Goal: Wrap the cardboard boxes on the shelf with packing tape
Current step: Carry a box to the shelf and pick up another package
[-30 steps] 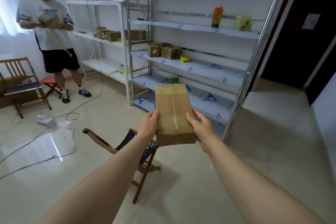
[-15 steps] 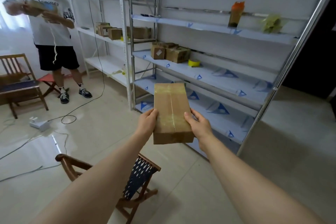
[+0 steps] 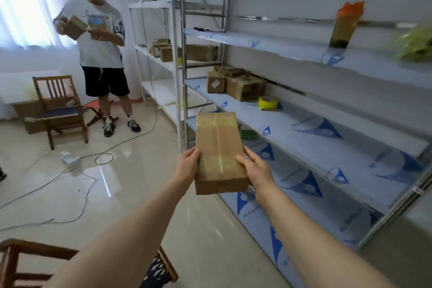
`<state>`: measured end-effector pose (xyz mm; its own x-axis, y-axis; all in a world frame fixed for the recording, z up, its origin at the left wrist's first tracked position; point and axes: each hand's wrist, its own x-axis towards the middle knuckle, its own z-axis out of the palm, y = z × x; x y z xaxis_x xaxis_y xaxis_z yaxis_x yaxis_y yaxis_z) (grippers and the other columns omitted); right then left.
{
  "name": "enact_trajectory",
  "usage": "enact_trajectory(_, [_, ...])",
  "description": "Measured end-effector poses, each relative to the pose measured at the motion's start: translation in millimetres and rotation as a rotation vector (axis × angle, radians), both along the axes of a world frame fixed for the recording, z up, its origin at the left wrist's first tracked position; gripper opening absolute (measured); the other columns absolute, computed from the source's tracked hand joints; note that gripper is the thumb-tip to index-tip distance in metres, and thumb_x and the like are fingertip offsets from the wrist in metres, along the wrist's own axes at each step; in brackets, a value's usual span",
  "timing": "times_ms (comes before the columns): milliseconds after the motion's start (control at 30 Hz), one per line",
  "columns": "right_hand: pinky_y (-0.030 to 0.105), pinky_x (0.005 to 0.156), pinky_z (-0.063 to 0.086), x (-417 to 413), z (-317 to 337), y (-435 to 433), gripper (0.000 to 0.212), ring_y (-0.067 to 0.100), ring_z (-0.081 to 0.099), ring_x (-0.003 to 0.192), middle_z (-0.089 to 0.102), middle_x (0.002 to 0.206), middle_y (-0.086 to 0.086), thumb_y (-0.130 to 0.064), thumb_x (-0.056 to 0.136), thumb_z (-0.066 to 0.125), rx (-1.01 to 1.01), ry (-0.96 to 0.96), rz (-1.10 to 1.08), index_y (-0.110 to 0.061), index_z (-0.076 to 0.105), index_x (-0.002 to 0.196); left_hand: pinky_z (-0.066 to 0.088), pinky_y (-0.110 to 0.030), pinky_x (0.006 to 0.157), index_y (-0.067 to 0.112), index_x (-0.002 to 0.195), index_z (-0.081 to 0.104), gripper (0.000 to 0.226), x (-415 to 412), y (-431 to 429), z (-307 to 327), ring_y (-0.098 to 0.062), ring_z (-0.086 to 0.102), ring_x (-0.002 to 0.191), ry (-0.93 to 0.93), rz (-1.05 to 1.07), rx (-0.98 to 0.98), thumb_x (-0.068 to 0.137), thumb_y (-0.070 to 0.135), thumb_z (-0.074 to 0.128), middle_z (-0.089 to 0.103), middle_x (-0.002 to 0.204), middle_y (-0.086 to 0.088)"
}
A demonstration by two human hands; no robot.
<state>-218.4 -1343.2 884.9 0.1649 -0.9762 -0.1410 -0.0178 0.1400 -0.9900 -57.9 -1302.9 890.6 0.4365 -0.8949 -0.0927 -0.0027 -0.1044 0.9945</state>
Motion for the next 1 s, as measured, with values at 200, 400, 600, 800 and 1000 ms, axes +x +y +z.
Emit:
enact_trajectory(200, [0.016, 0.054, 0.046, 27, -7, -93, 0.048, 0.005, 0.057, 0.081, 0.060, 0.106, -0.003, -0.017, 0.090, 0.058, 0.015, -0.043, 0.091, -0.025, 0.050, 0.137, 0.045, -0.027, 0.071, 0.019, 0.106, 0.067, 0.028, 24, -76, -14, -0.016, 0.057, 0.086, -0.051, 0.144, 0.063, 0.097, 0.024, 0.041, 0.065, 0.098, -0.002])
enact_trajectory(400, [0.038, 0.077, 0.057, 89, -8, -184, 0.047, 0.022, 0.062, 0.094, 0.061, 0.114, 0.004, -0.016, 0.082, 0.068, 0.027, -0.111, 0.101, -0.033, 0.057, 0.124, 0.046, -0.037, 0.084, 0.021, 0.082, 0.065, 0.025, 83, -161, -28, -0.025, 0.058, 0.089, -0.061, 0.204, 0.082, 0.095, 0.023, 0.043, 0.066, 0.094, -0.008])
enact_trajectory(600, [0.031, 0.068, 0.050, 163, 14, -281, 0.048, 0.013, 0.056, 0.087, 0.058, 0.097, -0.003, -0.011, 0.083, 0.068, -0.093, -0.046, 0.172, -0.032, 0.053, 0.123, 0.046, -0.043, 0.099, 0.021, 0.108, 0.066, 0.027, 151, -255, -19, -0.026, 0.059, 0.103, -0.080, 0.232, 0.086, 0.094, 0.013, 0.045, 0.064, 0.101, -0.004])
enact_trajectory(800, [0.033, 0.088, 0.049, 230, 8, -369, 0.067, 0.015, 0.051, 0.109, 0.051, 0.119, -0.004, -0.017, 0.079, 0.073, -0.297, 0.197, 0.238, -0.027, 0.042, 0.138, 0.043, -0.027, 0.078, 0.021, 0.133, 0.053, 0.043, 200, -330, -10, -0.013, 0.053, 0.088, -0.115, 0.303, 0.074, 0.091, 0.013, 0.054, 0.062, 0.112, 0.000])
enact_trajectory(1000, [0.033, 0.097, 0.044, 321, -13, -458, 0.071, 0.019, 0.046, 0.119, 0.042, 0.135, 0.003, -0.023, 0.078, 0.073, -0.747, 0.619, 0.259, -0.020, 0.038, 0.139, 0.049, -0.023, 0.053, 0.010, 0.084, 0.057, 0.011, 270, -424, 2, -0.011, 0.052, 0.056, 0.307, 0.283, -0.030, 0.093, 0.012, 0.051, 0.054, 0.069, -0.004])
